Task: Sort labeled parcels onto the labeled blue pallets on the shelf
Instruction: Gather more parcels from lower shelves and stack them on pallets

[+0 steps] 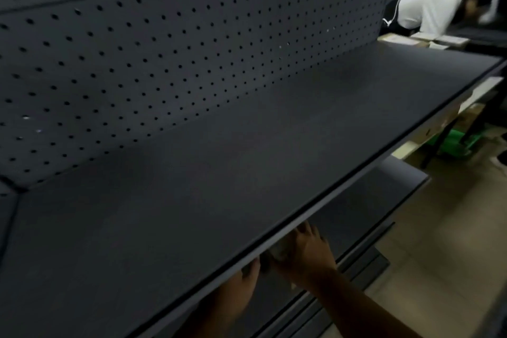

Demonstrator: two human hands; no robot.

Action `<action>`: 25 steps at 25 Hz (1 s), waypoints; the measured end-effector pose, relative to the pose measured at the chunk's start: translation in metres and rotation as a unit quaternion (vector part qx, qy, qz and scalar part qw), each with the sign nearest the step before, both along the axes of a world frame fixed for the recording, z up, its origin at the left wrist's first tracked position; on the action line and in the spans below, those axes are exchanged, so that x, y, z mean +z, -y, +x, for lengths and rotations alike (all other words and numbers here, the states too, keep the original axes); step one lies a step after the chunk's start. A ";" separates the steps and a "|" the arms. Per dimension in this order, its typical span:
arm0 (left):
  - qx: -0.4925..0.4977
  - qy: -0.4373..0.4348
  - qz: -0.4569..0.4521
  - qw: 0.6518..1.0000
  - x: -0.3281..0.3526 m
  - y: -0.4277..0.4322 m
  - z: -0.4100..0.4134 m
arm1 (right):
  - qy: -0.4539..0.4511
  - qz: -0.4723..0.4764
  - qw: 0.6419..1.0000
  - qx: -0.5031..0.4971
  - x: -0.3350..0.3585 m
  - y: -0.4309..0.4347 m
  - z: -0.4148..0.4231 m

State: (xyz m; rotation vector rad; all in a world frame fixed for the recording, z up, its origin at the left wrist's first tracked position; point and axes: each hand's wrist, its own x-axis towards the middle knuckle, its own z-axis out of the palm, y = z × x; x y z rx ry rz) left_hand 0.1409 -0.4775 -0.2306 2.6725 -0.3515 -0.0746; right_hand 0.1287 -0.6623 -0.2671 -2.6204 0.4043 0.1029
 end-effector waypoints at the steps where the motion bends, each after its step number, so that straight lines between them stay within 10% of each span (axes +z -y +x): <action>1: 0.001 0.002 0.005 1.000 0.005 -0.002 -0.006 | -0.002 -0.001 1.000 -0.001 0.012 -0.002 -0.007; 11: 0.125 0.032 0.004 0.992 0.048 -0.075 -0.122 | -0.012 -0.076 0.968 0.238 0.082 -0.057 -0.070; 25: 0.528 0.147 0.013 0.836 0.104 -0.356 -0.410 | 0.066 -0.007 0.738 0.671 0.143 -0.418 -0.226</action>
